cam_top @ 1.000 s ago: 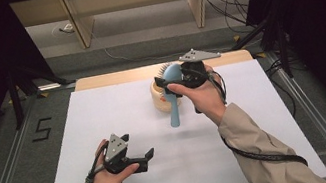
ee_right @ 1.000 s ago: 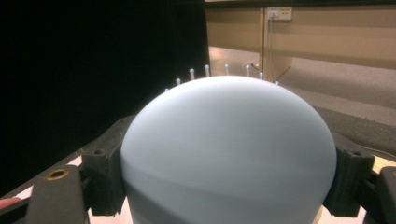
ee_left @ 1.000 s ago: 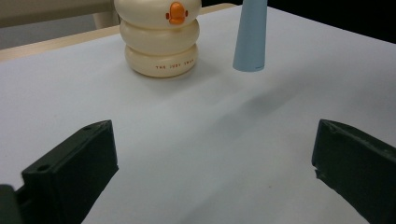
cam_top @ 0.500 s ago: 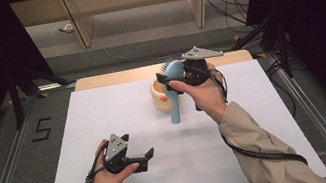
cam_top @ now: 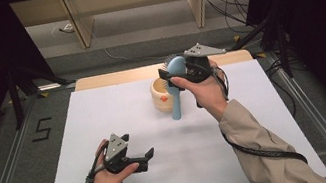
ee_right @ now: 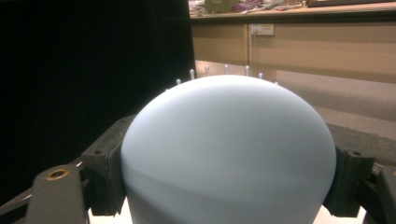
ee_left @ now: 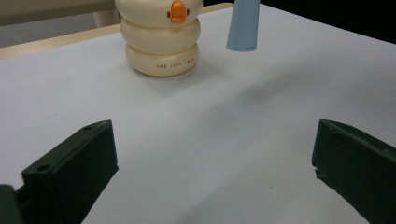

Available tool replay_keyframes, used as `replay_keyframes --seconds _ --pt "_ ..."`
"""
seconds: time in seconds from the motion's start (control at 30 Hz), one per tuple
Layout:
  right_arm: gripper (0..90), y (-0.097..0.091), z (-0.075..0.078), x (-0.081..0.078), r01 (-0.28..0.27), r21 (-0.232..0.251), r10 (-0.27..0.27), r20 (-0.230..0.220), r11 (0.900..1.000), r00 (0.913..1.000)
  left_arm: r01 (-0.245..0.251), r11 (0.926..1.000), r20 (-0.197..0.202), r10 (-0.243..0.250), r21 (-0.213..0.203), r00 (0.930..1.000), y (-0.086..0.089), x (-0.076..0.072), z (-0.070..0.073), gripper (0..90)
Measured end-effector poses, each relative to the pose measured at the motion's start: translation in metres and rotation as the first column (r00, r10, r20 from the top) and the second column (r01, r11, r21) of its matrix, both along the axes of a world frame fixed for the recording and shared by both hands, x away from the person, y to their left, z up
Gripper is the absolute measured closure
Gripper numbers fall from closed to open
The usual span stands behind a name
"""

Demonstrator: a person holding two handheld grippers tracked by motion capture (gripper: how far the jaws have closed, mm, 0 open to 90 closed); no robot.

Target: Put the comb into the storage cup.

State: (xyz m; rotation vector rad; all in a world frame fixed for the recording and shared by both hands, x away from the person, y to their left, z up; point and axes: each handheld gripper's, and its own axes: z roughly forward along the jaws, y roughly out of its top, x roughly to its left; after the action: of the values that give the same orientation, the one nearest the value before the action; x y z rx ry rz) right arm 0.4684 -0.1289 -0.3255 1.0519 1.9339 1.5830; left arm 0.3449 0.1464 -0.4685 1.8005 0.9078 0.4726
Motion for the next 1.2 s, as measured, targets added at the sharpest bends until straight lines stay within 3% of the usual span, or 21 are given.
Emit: replay_keyframes --seconds 1.2 --pt "20.5 -0.0090 0.0084 0.0076 0.041 0.021 -0.042 0.028 0.9989 0.9987 0.004 1.0000 -0.001 -0.004 -0.005 1.0000 -0.0004 0.0001 0.0001 0.0"
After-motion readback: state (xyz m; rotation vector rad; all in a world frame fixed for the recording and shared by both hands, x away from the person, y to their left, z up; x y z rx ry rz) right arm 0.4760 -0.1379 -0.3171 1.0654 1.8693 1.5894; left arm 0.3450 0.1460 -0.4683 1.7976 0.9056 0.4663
